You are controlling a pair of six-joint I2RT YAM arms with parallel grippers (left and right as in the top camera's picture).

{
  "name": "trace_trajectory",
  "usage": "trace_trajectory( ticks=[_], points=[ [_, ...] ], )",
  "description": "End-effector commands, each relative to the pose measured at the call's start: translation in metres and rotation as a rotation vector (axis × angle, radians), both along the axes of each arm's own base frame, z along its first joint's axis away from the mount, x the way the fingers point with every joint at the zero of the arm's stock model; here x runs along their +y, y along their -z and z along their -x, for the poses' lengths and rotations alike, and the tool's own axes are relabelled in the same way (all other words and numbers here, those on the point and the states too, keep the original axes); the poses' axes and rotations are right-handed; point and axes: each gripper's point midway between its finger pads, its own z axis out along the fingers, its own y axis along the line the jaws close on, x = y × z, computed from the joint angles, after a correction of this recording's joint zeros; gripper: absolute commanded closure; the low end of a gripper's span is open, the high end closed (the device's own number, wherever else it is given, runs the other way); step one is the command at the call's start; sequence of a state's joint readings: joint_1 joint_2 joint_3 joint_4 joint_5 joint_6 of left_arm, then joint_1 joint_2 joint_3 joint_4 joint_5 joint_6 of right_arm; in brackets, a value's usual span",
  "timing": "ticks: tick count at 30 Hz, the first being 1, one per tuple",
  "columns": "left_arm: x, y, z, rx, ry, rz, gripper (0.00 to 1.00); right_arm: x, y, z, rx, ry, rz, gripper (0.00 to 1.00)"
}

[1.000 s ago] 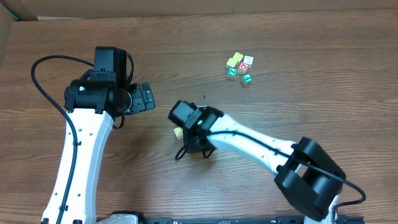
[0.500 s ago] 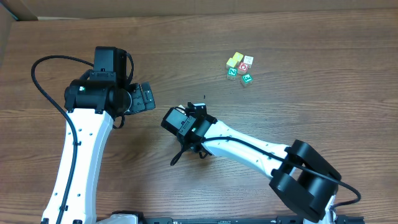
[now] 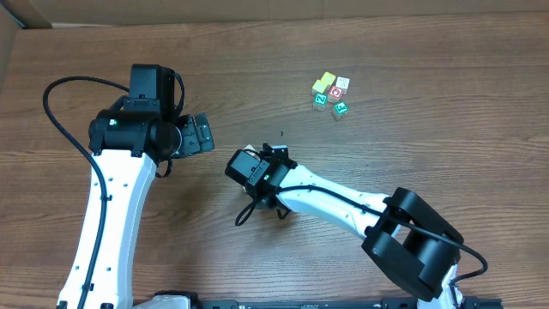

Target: Flip 3 blocks

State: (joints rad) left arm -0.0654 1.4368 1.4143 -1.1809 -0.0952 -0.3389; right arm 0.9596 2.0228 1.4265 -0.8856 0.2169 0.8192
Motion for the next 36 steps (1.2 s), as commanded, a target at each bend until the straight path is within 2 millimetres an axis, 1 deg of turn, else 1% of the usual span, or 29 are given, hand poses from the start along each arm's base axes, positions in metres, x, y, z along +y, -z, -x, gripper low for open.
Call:
trace_trajectory(
  ticks=[1,4,7,13,16,25,29,33,36],
  points=[
    [0.002,-0.002,-0.002,-0.011,-0.016,-0.006,0.00,-0.010,0.003,-0.005,-0.001,0.040,0.019,0.96],
    [0.002,-0.002,-0.002,-0.011,-0.016,-0.006,0.00,-0.015,0.003,-0.003,0.012,0.047,0.034,0.96],
    [0.002,-0.002,-0.002,-0.011,-0.016,-0.006,0.00,-0.015,0.004,-0.002,0.020,0.046,0.032,0.96],
    [0.002,-0.002,-0.002,-0.011,-0.016,-0.006,0.00,-0.003,0.006,0.012,0.101,0.029,-0.033,0.96],
    [0.002,-0.002,-0.002,-0.011,-0.016,-0.006,0.00,-0.004,0.007,0.015,0.119,0.028,-0.029,0.96],
    [0.002,-0.002,-0.002,-0.011,-0.016,-0.006,0.00,-0.013,0.008,0.011,0.087,0.036,0.012,0.96],
    [0.002,-0.002,-0.002,-0.011,-0.016,-0.006,0.00,-0.017,0.008,0.012,0.088,0.037,0.032,0.96],
    [0.002,-0.002,-0.002,-0.011,-0.016,-0.006,0.00,-0.022,0.006,0.006,0.055,0.045,0.056,0.96],
    [0.002,-0.002,-0.002,-0.011,-0.016,-0.006,0.00,-0.023,0.006,0.006,0.054,0.046,0.058,0.96]
  ],
)
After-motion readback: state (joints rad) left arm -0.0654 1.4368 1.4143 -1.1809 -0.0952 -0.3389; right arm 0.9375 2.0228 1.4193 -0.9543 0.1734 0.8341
